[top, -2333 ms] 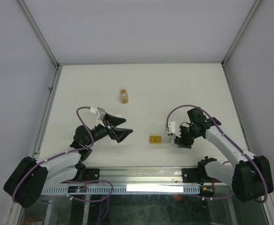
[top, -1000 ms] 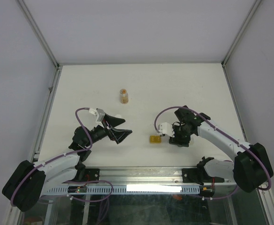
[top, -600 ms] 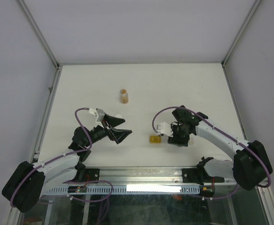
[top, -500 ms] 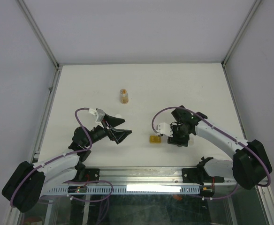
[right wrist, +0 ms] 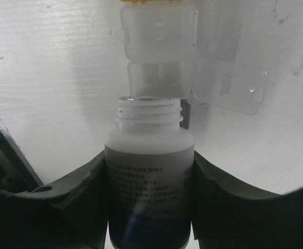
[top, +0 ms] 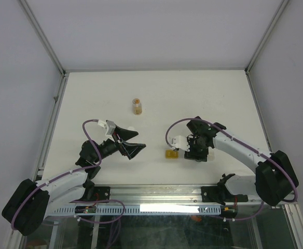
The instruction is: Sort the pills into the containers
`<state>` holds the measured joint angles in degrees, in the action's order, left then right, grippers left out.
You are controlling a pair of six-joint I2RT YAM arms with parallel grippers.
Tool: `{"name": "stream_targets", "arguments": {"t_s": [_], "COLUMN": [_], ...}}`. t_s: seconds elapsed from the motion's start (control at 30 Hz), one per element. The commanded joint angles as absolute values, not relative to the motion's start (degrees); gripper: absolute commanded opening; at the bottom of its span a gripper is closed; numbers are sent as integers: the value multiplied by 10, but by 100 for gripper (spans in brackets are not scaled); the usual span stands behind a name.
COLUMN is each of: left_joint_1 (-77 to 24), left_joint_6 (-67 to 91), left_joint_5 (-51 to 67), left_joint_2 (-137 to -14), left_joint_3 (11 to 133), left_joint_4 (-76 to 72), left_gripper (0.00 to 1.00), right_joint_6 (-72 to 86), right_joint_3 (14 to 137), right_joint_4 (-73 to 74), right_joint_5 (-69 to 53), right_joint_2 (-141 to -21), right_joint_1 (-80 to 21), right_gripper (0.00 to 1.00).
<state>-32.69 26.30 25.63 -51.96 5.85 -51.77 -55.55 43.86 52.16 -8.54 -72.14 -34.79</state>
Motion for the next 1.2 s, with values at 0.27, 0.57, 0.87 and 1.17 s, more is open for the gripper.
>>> {"name": "stream_targets", "arguments": {"t_s": [0.27,0.57,0.87,1.17], "left_joint_1": [-332,-332,-332,-332], "left_joint_6": [248,247,247,247], "left_joint_5": [254,255,255,256], "left_joint_2": [-510,-507,-507,-507], "left_joint_3": [56,56,56,56], "left_joint_4": [-533,-531,-531,-530], "left_gripper": [99,99,99,99], "right_joint_6": [-541,-534,-528,-525], "right_joint_3": [478,489,497,505], "right_joint_4": [535,548,554,559], "right_joint_5": [-55,-39,-28,-18], "right_joint_2": [-736,-748,-760,-770], "right_joint_1": [-364,-375,-385,-394], "right_gripper": [0,0,0,0]}}
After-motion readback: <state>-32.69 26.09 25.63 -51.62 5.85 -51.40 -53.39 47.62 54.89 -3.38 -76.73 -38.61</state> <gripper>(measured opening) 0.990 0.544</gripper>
